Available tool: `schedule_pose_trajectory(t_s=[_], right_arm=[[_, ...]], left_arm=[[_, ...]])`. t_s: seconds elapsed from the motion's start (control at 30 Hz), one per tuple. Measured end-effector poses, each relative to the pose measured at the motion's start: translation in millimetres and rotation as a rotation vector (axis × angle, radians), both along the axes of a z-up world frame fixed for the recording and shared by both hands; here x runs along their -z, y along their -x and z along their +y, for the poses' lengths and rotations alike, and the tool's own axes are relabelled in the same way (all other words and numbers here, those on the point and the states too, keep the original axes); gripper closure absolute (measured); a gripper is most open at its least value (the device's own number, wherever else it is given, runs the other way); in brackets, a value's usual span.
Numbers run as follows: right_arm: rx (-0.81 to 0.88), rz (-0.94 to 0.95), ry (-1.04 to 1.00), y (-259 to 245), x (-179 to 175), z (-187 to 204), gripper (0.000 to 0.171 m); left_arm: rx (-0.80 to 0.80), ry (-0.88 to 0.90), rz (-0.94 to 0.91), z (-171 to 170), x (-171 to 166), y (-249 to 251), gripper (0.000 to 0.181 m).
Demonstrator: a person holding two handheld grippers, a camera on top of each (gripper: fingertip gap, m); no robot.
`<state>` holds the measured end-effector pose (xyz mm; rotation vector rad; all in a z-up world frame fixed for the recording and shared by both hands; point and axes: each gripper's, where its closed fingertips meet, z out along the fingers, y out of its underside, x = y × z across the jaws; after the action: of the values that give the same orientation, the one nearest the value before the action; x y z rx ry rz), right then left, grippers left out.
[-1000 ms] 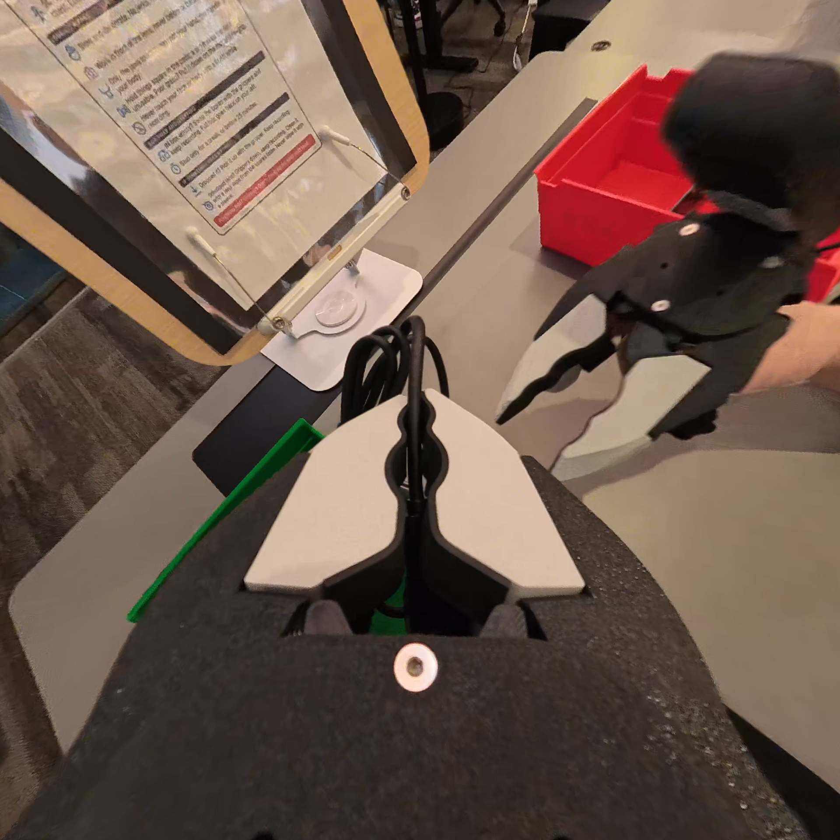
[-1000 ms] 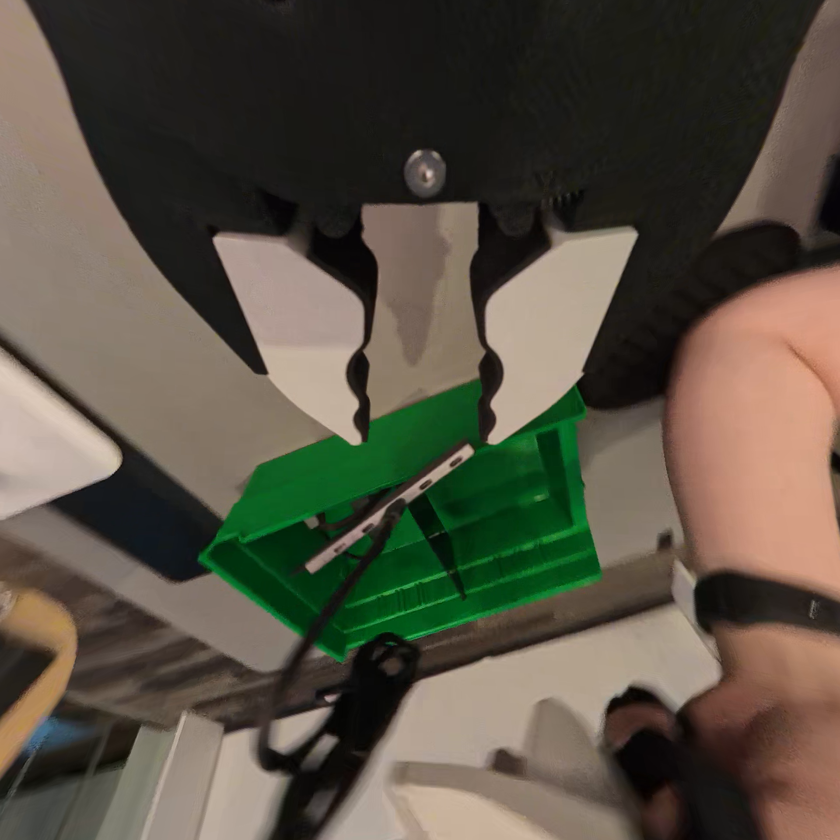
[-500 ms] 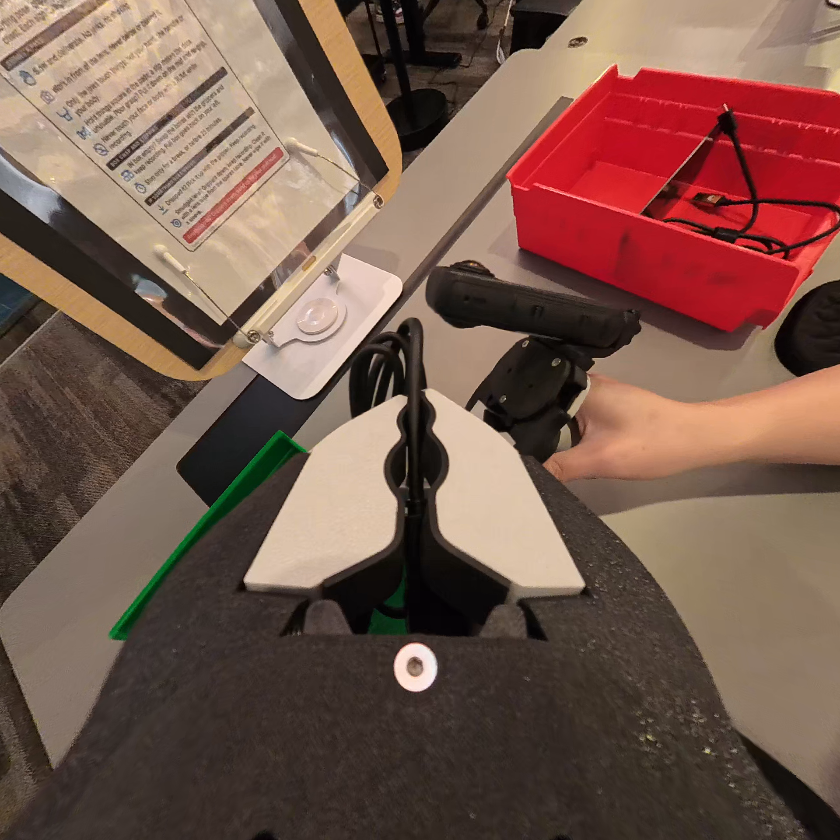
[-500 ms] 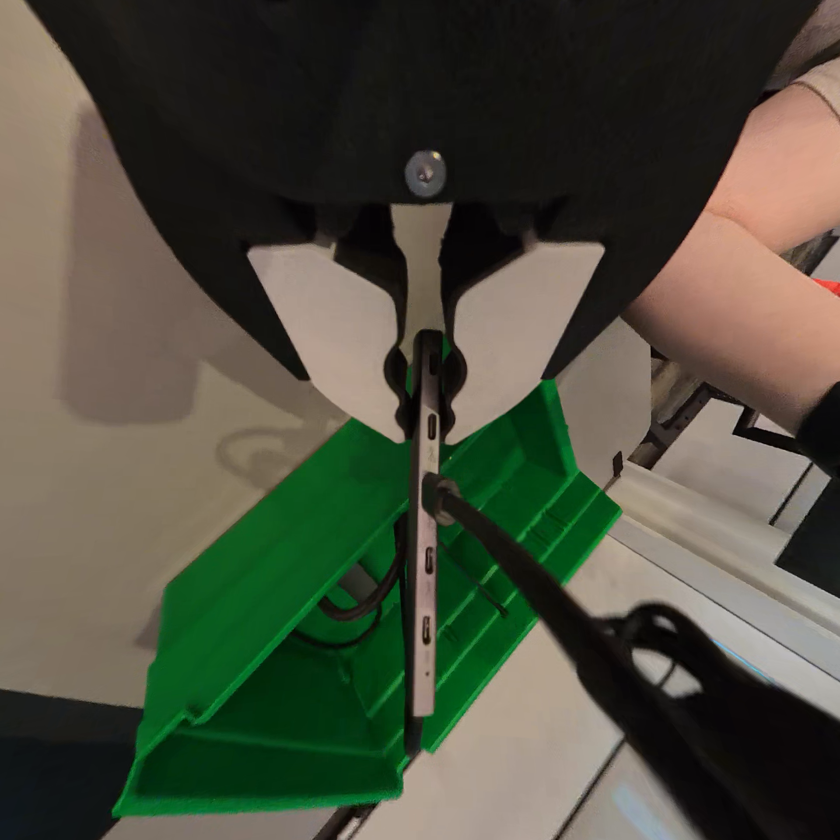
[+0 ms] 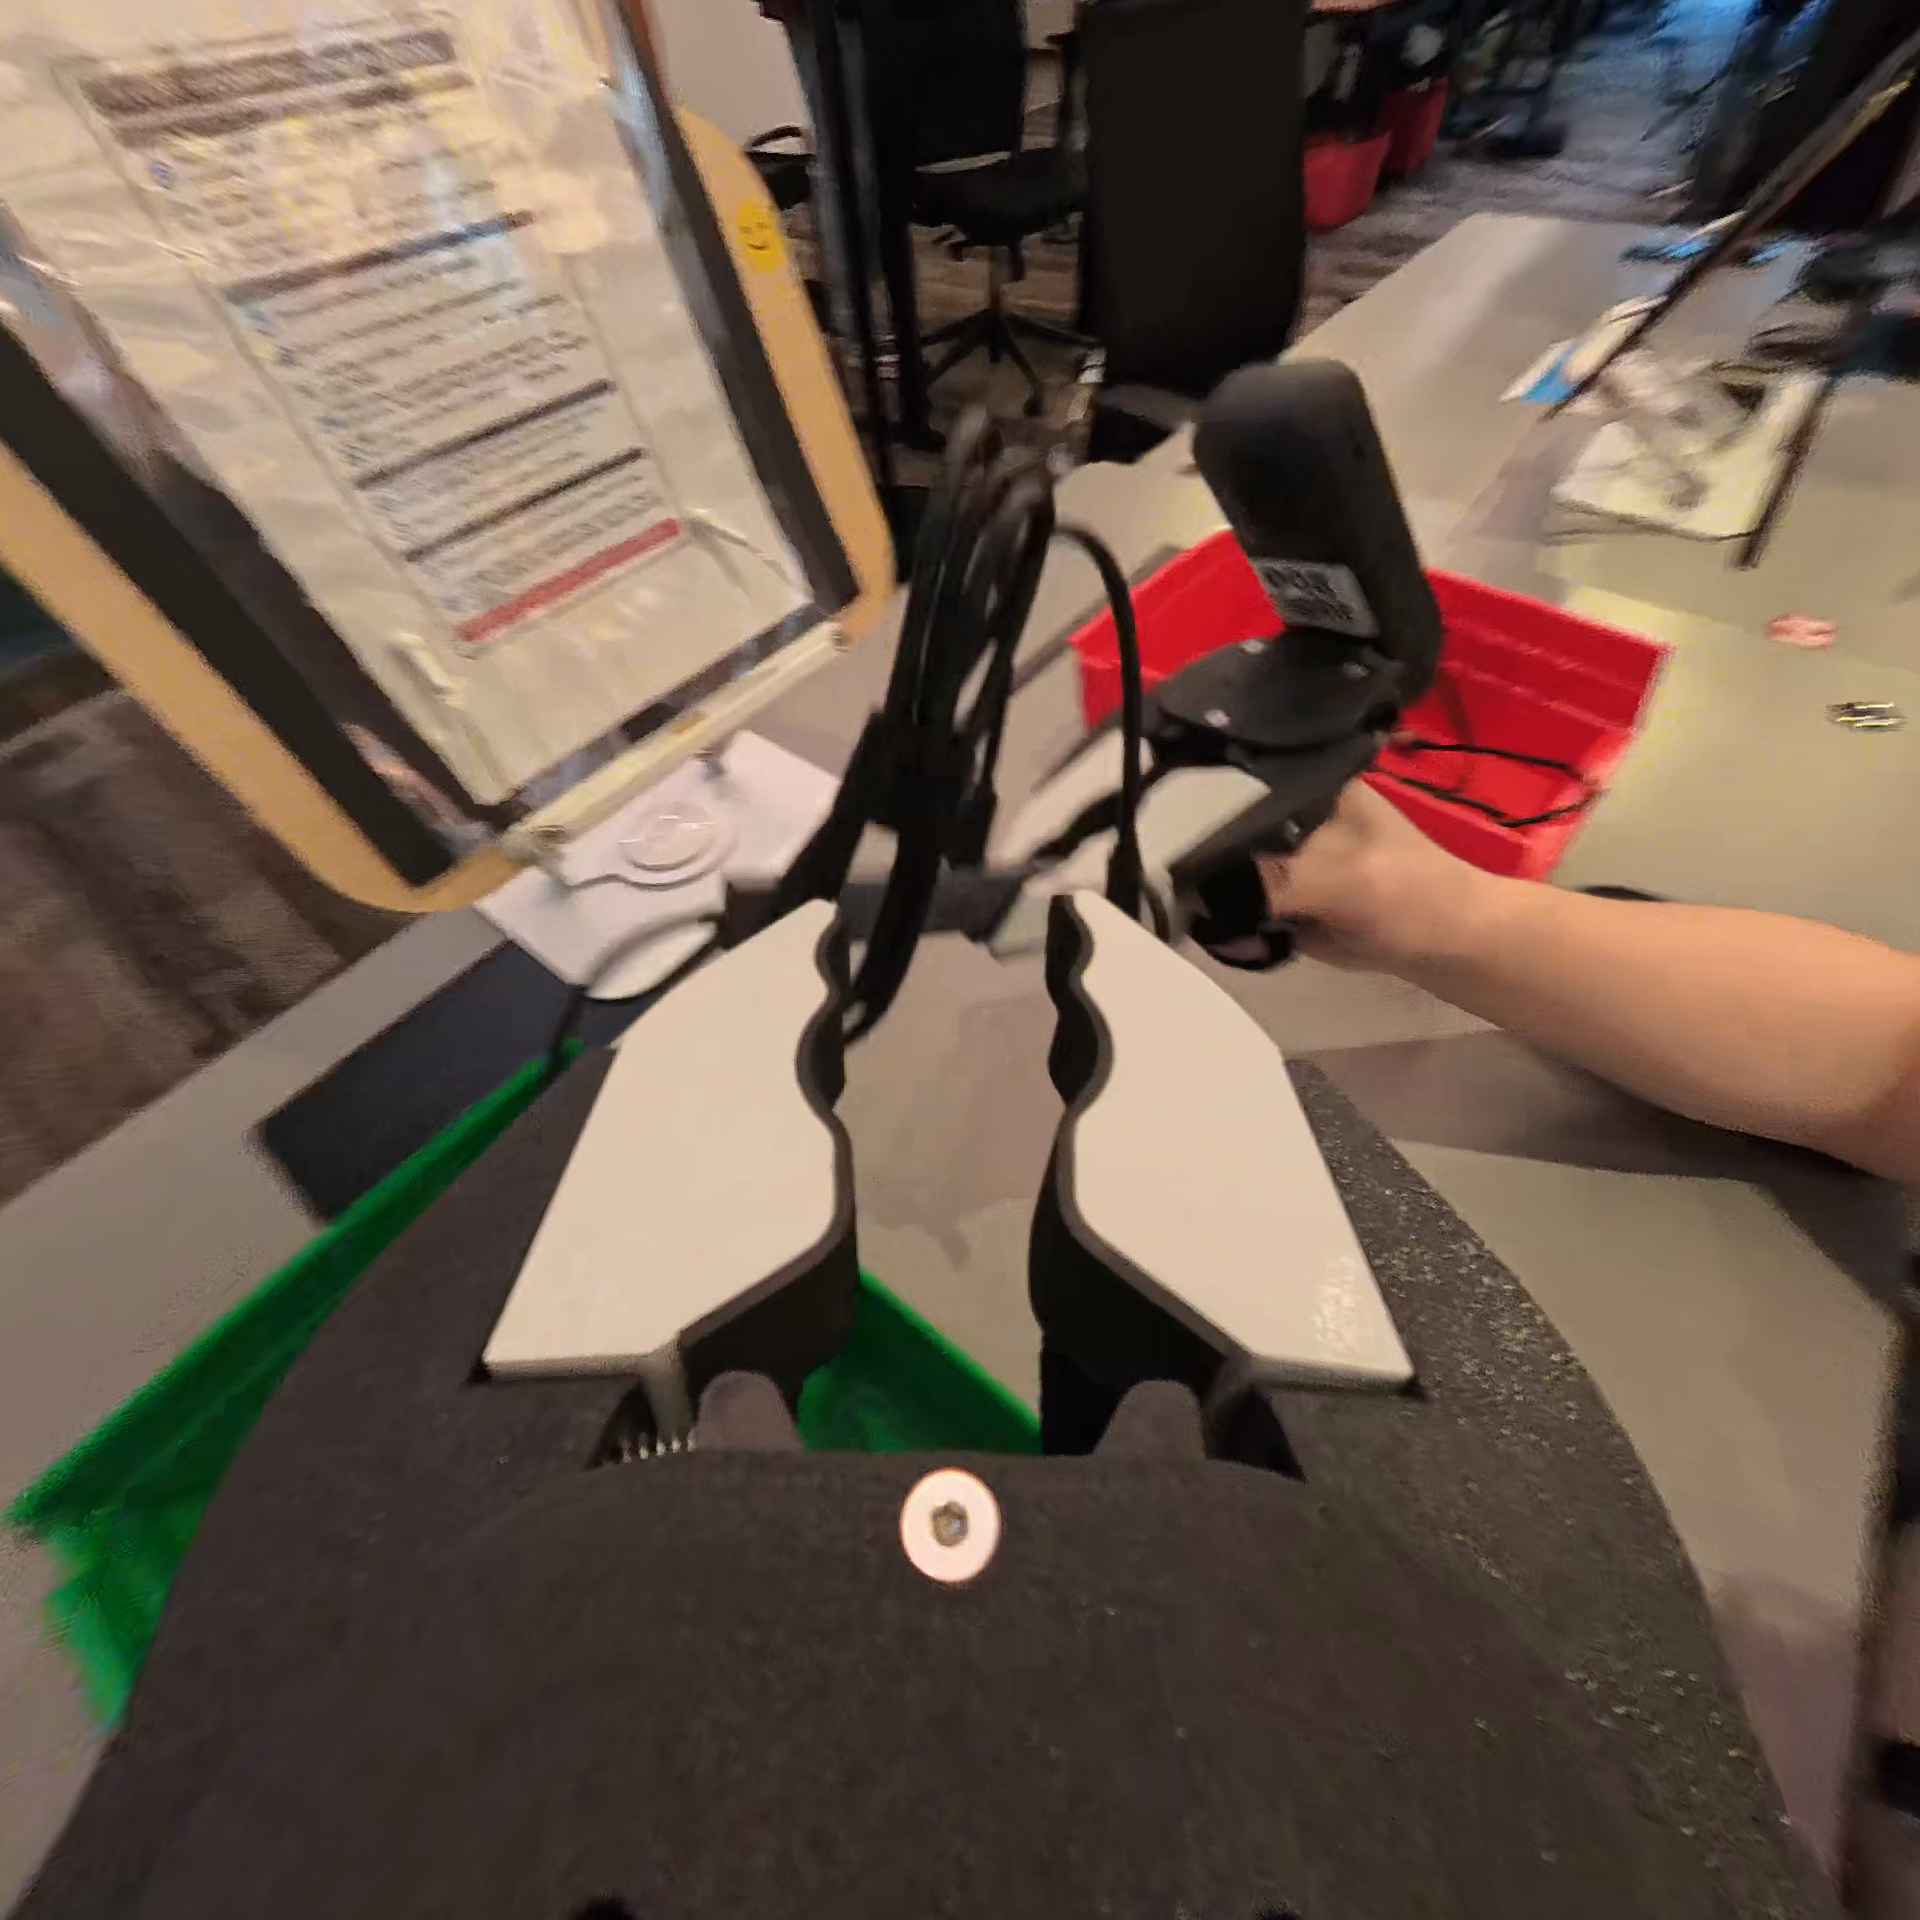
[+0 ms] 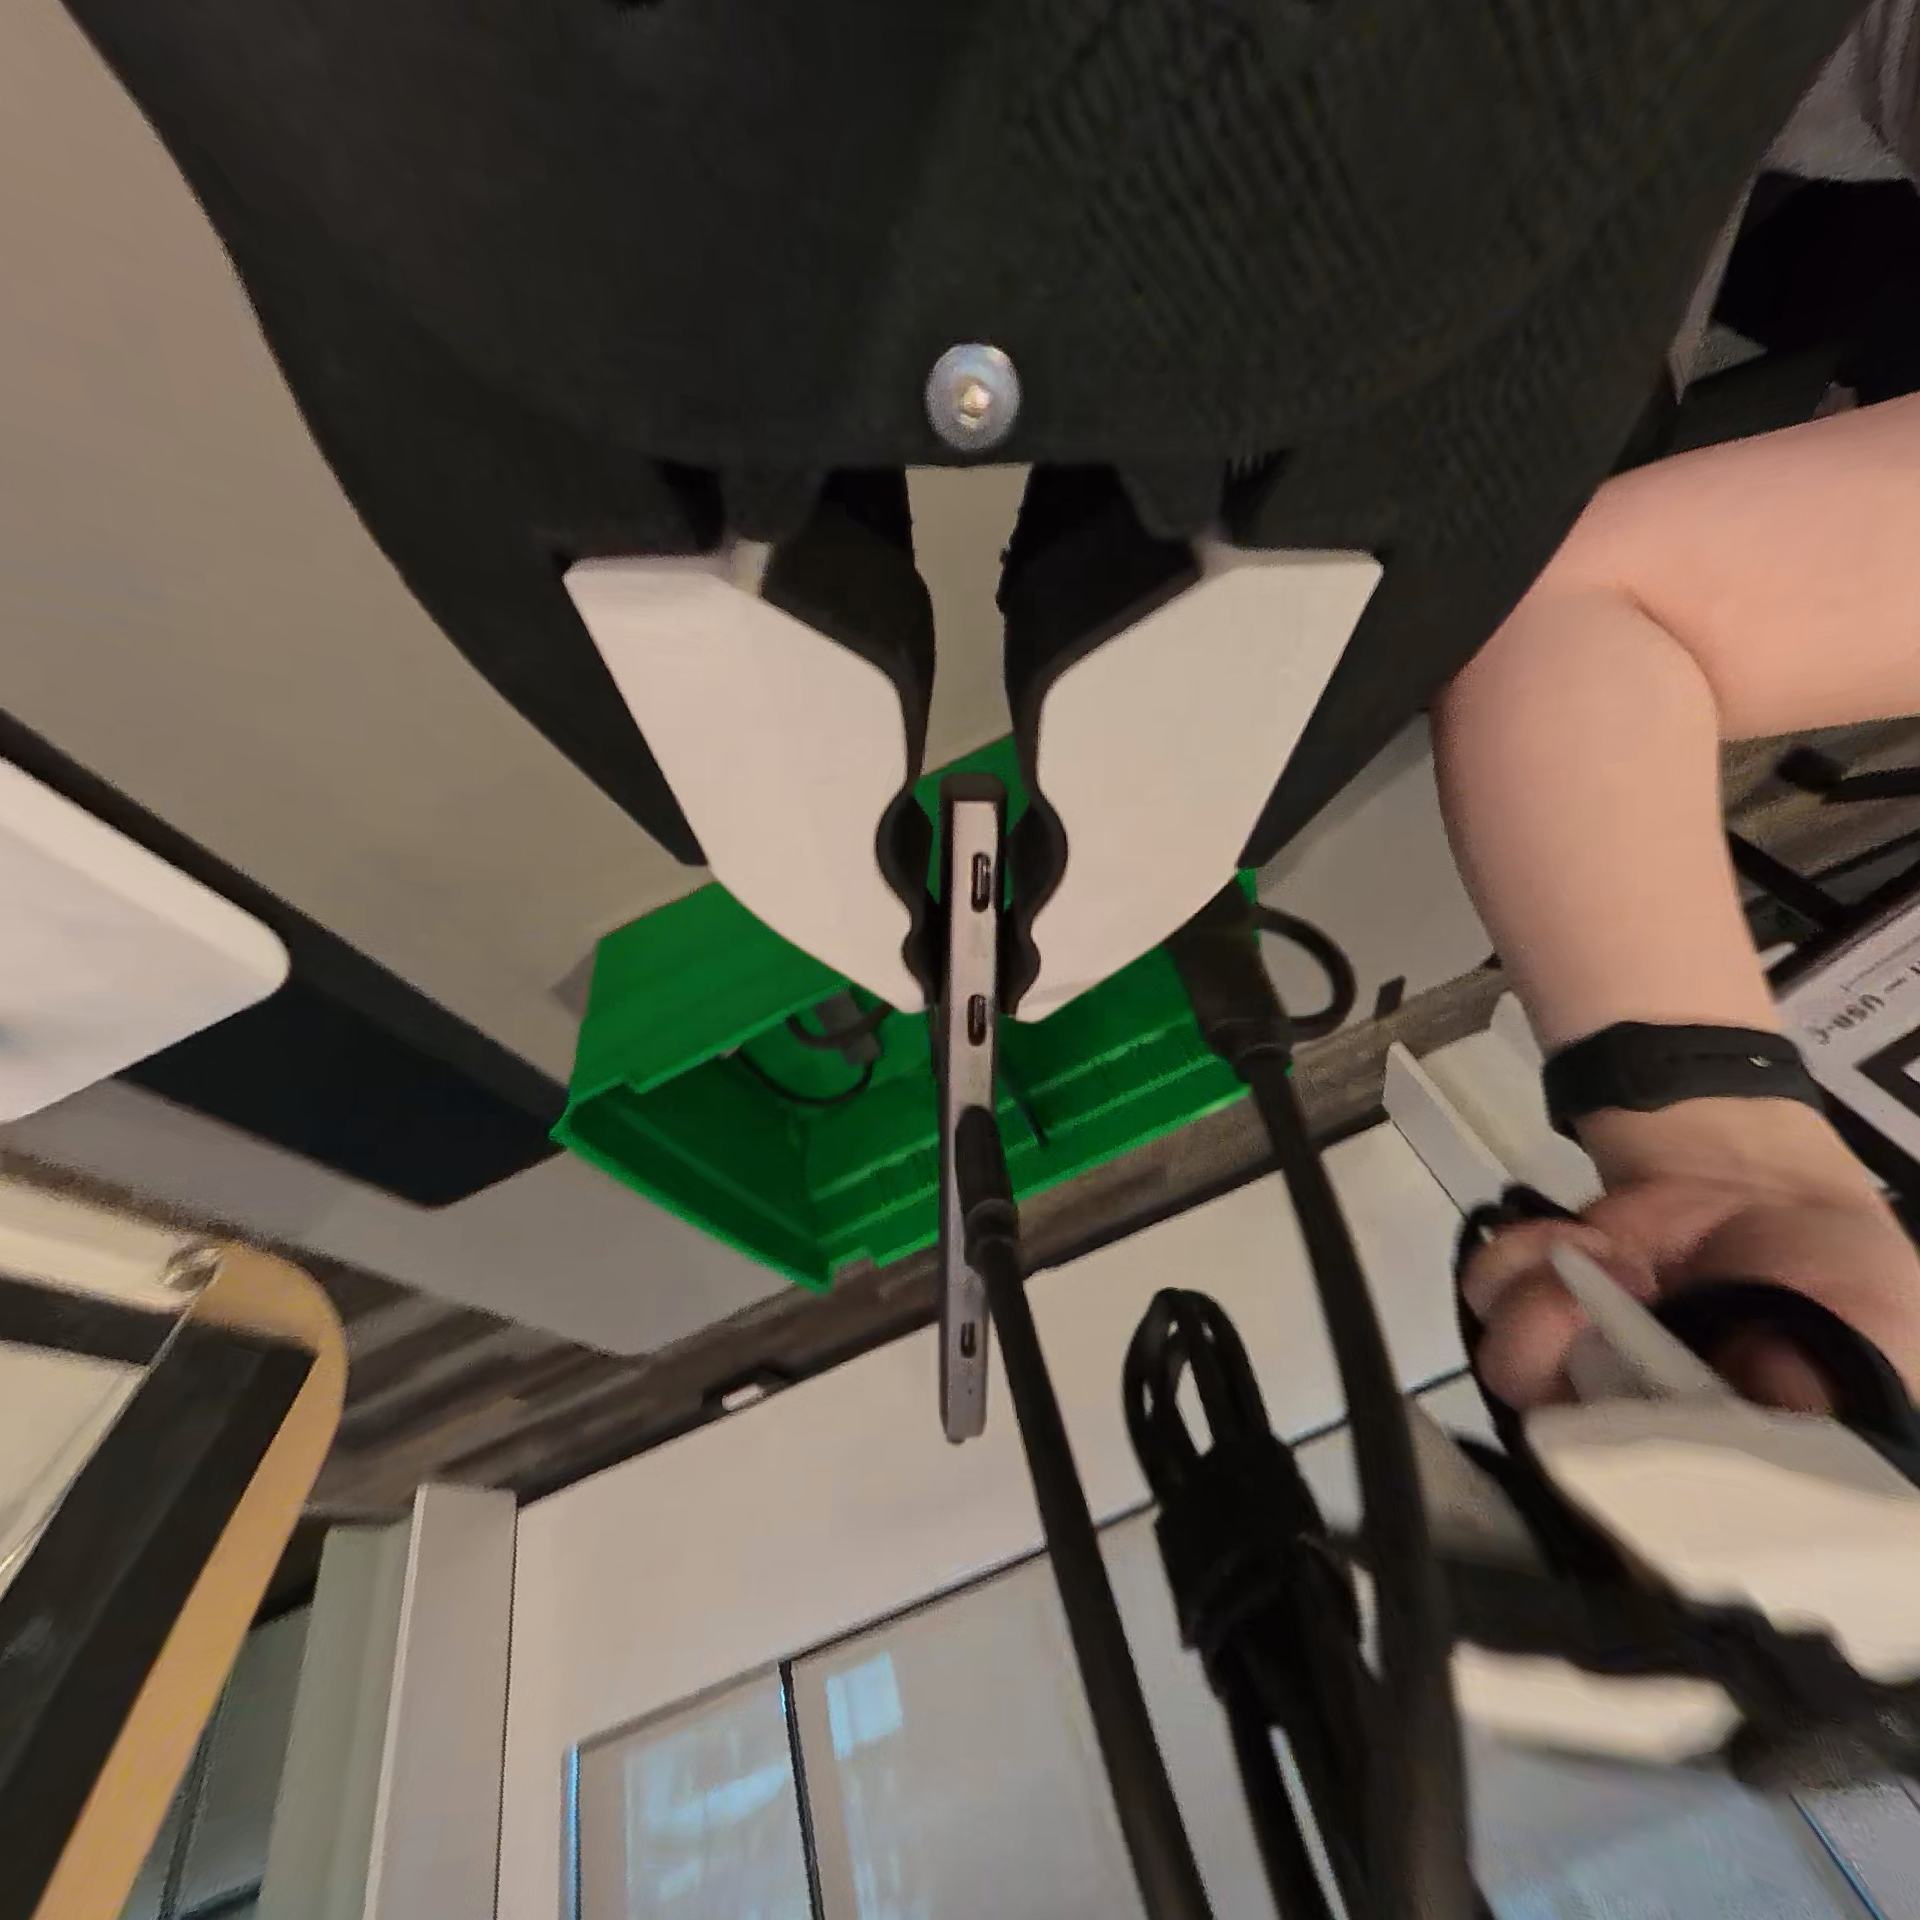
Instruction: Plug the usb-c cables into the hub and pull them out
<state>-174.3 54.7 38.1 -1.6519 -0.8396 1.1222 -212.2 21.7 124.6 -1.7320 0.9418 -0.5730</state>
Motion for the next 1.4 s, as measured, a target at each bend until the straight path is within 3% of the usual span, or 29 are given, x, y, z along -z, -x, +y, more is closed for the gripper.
schedule_pose_trajectory(t_s=[0.17, 0.3, 0.47, 0.57, 0.7, 0.87, 1.23, 1.4], right_arm=[[-0.011, 0.158, -0.019, -34, -46, -8, 0.161], [-0.057, 0.281, -0.075, -55, -80, -21, 0.161], [-0.118, 0.405, -0.161, -62, -106, -42, 0.161], [-0.17, 0.435, -0.172, -55, -107, -51, 0.16], [-0.241, 0.439, -0.184, -43, -103, -61, 0.16], [-0.297, 0.438, -0.21, -39, -103, -71, 0.16], [-0.434, 0.514, -0.249, -40, -113, -95, 0.16], [-0.428, 0.407, -0.253, -35, -103, -92, 0.16]], left_arm=[[0.148, 0.141, -0.067, -20, 8, -25, 0.146], [0.202, 0.264, -0.068, -11, 25, -55, 0.14], [0.268, 0.211, -0.427, -2, -22, -91, 0.137], [0.295, 0.085, -0.524, -7, -42, -96, 0.135], [0.277, -0.018, -0.499, -9, -43, -98, 0.137], [0.466, -0.012, -0.469, -35, -42, -108, 0.169], [0.567, -0.18, -0.391, -60, -44, -116, 0.17], [0.515, -0.207, -0.343, -56, -43, -106, 0.16]])
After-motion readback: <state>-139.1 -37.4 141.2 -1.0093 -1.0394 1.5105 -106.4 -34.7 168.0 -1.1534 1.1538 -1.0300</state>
